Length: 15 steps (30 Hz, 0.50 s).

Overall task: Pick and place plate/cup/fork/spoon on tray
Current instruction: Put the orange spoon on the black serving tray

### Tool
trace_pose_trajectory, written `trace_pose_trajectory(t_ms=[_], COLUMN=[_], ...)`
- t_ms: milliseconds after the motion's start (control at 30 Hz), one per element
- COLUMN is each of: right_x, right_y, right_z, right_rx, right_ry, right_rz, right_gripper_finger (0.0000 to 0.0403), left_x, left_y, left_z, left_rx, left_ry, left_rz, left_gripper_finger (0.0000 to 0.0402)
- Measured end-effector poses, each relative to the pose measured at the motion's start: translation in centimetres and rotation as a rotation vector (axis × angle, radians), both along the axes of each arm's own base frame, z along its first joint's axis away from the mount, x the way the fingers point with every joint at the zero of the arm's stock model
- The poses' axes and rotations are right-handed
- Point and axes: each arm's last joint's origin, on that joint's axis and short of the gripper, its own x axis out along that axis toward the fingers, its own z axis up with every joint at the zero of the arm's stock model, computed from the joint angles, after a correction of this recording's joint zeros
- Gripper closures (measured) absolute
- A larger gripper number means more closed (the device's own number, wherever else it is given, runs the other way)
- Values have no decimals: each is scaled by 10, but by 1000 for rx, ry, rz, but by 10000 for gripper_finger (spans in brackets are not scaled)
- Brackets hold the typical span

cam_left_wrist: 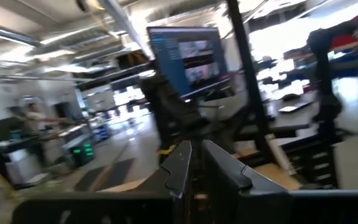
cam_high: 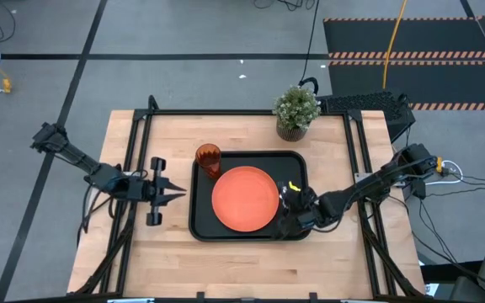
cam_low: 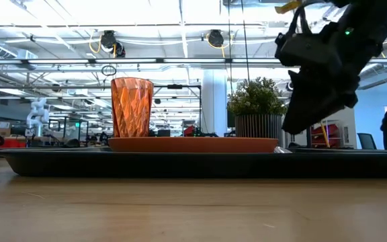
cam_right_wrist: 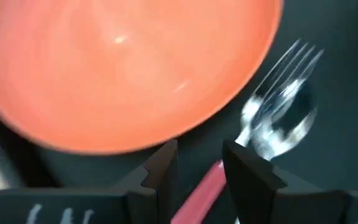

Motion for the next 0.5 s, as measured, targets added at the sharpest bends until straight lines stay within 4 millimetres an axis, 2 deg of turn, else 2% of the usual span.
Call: trace_pose_trajectory(t_ms=[167, 500], right_x=[-7, -21], right_y=[0, -5], right_z=[-3, -18], right_rx=[-2, 57], right_ry=[59, 96], right_rz=[-28, -153], right_gripper_finger=[284, 286], left_x=[2, 3], left_y=[5, 7], left_z=[0, -3], left_rx=[10, 27], left_ry=[4, 30], left_rz=[78, 90], left_gripper_finger=[360, 360])
